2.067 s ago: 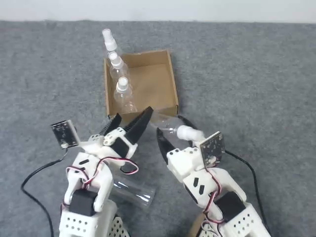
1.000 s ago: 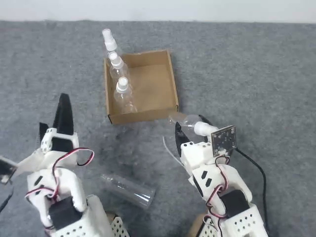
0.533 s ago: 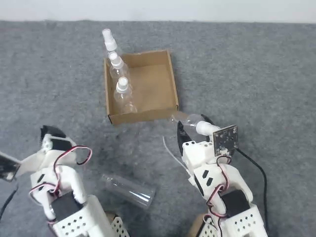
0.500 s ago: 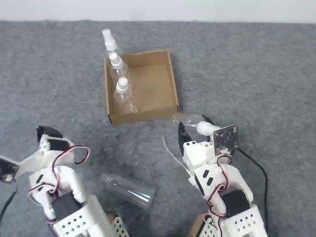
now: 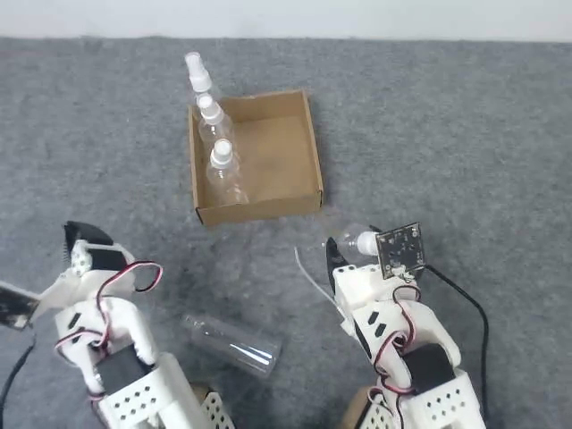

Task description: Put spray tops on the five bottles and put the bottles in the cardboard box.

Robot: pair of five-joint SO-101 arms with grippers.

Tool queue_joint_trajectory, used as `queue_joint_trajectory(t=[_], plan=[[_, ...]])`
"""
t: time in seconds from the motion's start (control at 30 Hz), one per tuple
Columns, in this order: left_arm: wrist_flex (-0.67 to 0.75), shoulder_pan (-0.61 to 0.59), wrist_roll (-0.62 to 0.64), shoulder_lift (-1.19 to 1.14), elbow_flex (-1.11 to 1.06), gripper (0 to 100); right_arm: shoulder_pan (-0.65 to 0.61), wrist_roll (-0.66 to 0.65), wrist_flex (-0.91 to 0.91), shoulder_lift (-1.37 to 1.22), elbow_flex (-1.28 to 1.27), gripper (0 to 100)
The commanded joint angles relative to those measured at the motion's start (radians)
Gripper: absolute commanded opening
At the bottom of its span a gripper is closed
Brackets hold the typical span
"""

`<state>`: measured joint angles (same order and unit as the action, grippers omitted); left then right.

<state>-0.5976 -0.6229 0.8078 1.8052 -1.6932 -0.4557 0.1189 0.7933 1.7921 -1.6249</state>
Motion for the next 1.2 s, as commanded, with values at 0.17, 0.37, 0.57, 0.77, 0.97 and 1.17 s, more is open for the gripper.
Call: queue_joint_trajectory(t=[0.17, 0.37, 0.57, 0.77, 0.97, 1.17], plan=[[0.031, 0.031, 0.002, 0.021, 0.008, 1, -0.028, -0.057, 0.114, 0.018, 0.187, 17.2], [0.031, 0.032, 0.002, 0.021, 0.008, 1, -0.051, -0.064, 0.160, -0.010, 0.299, 17.2], [0.031, 0.032, 0.000, 0.021, 0.008, 1, -0.062, -0.092, 0.150, -0.252, 0.460, 17.2], [0.031, 0.032, -0.044, 0.021, 0.008, 1, -0.062, -0.098, 0.150, -0.532, 0.671, 17.2], [0.031, 0.032, -0.046, 0.021, 0.008, 1, -0.062, -0.098, 0.154, -0.794, 0.861, 17.2], [0.031, 0.032, -0.046, 0.021, 0.008, 1, -0.062, -0.095, 0.153, -0.989, 0.987, 17.2]])
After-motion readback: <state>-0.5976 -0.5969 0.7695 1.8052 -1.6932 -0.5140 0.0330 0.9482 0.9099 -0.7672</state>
